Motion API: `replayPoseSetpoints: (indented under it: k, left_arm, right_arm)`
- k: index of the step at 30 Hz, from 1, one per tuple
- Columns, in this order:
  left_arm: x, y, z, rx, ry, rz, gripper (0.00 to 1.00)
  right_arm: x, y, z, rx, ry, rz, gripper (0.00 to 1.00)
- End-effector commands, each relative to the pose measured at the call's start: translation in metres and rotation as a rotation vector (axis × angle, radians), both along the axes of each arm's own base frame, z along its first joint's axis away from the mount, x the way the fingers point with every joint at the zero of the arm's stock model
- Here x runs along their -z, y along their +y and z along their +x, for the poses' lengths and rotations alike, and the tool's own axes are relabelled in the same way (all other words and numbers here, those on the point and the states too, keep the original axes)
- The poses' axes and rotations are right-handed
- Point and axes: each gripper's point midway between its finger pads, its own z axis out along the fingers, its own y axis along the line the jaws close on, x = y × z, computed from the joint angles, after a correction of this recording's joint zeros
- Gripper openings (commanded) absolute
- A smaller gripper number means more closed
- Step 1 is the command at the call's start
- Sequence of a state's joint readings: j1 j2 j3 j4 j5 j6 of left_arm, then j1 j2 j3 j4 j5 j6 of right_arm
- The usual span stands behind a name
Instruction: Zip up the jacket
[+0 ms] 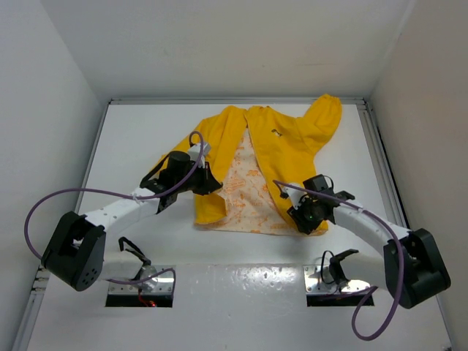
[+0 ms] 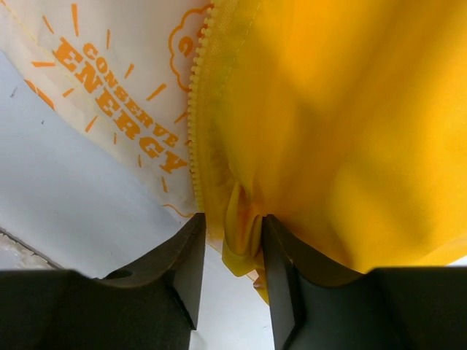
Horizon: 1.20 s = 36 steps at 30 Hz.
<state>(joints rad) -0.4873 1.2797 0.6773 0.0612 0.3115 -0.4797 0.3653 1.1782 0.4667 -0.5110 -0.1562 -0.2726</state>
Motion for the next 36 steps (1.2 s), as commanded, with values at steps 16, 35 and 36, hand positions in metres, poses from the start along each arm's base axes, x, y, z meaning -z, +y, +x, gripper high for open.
replayPoseSetpoints:
  k: [16, 35, 36]
  left_arm:
    - [-0.009, -0.004, 0.010, -0.011, -0.019, -0.043, 0.00]
    - [-0.022, -0.012, -0.016, 0.102, -0.040, -0.162, 0.00]
    - [-0.024, -0.015, -0.020, 0.127, -0.033, -0.173, 0.00]
  right_arm:
    - [0.018, -0.017, 0.016, -0.041, -0.032, -0.096, 0.28]
    - [-0.101, 0.056, 0.053, 0.097, -0.125, 0.415, 0.00]
    - [-0.113, 0.054, 0.059, 0.128, -0.143, 0.457, 0.00]
